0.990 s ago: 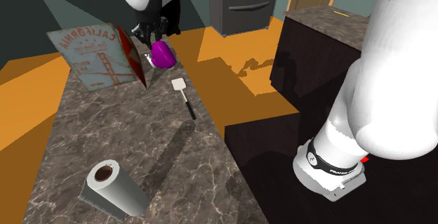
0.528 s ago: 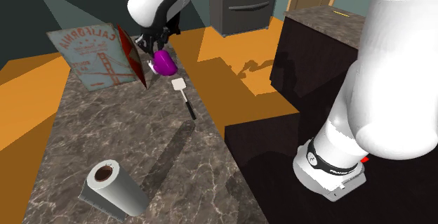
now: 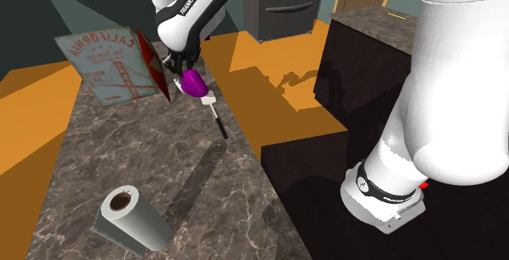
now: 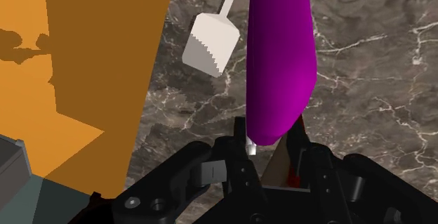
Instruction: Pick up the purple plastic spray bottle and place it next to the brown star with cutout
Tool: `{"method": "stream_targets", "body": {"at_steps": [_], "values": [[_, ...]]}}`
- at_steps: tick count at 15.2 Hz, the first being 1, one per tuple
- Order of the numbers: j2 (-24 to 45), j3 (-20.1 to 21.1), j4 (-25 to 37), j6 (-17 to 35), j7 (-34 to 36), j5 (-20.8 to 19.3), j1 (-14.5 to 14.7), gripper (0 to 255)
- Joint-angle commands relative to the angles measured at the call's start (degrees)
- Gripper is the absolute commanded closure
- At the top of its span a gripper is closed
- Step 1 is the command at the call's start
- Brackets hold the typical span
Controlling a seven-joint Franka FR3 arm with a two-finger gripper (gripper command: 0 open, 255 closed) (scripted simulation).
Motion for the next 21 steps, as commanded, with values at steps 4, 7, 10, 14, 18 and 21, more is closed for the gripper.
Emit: {"method": "stream_targets", "body": {"at_steps": [4, 7, 10, 14, 18, 21], "values": [[2.5, -0.2, -0.6, 3.1, 0.7, -0.4, 0.0, 255], [4.0, -0.3, -1.0, 5.0, 1.2, -0.6, 0.1, 255], [5.6, -0.4, -1.2, 6.8, 1.6, -0.9, 0.1, 255], [6.5, -0.5, -1.3, 7.8, 1.9, -1.0, 0.1, 255], [6.5, -0.5, -1.3, 7.8, 1.9, -1.0, 0.1, 255], [6.4, -0.5, -1.4, 7.8, 1.8, -1.0, 0.1, 0]]}}
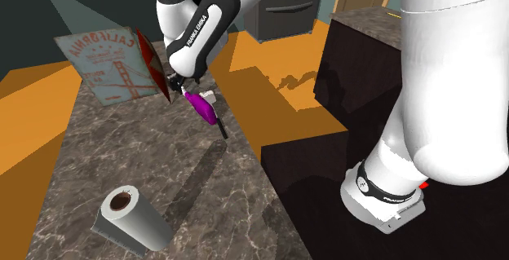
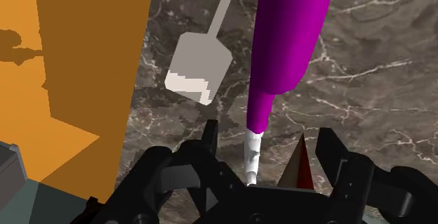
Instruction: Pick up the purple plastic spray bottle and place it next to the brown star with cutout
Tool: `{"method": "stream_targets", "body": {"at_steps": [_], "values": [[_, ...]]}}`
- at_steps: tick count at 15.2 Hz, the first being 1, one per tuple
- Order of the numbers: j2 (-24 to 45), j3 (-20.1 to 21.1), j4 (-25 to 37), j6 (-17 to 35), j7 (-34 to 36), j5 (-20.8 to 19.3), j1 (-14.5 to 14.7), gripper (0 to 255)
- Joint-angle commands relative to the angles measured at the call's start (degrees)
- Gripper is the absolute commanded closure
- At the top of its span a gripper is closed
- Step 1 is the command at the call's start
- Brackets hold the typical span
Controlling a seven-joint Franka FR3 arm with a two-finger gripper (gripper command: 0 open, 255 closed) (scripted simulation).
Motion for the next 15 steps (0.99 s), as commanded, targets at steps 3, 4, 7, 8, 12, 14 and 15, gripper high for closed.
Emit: {"method": "stream_targets", "body": {"at_steps": [3, 4, 7, 8, 12, 14, 15], "values": [[0.0, 0.0, 0.0, 0.0, 0.0, 0.0, 0.0, 0], [0.1, 0.0, 0.0, 0.1, 0.0, 0.0, 0.0, 0], [-5.2, 0.0, -1.9, -3.4, 0.1, -0.2, 0.7, 0], [-6.6, 0.1, -2.3, -4.4, 0.1, -0.2, 0.9, 0], [-6.6, 0.1, -2.3, -4.4, 0.1, -0.2, 0.9, 0], [-6.6, 0.1, -2.3, -4.4, 0.1, -0.2, 0.9, 0], [-6.6, 0.1, -2.3, -4.4, 0.1, -0.2, 0.9, 0]]}}
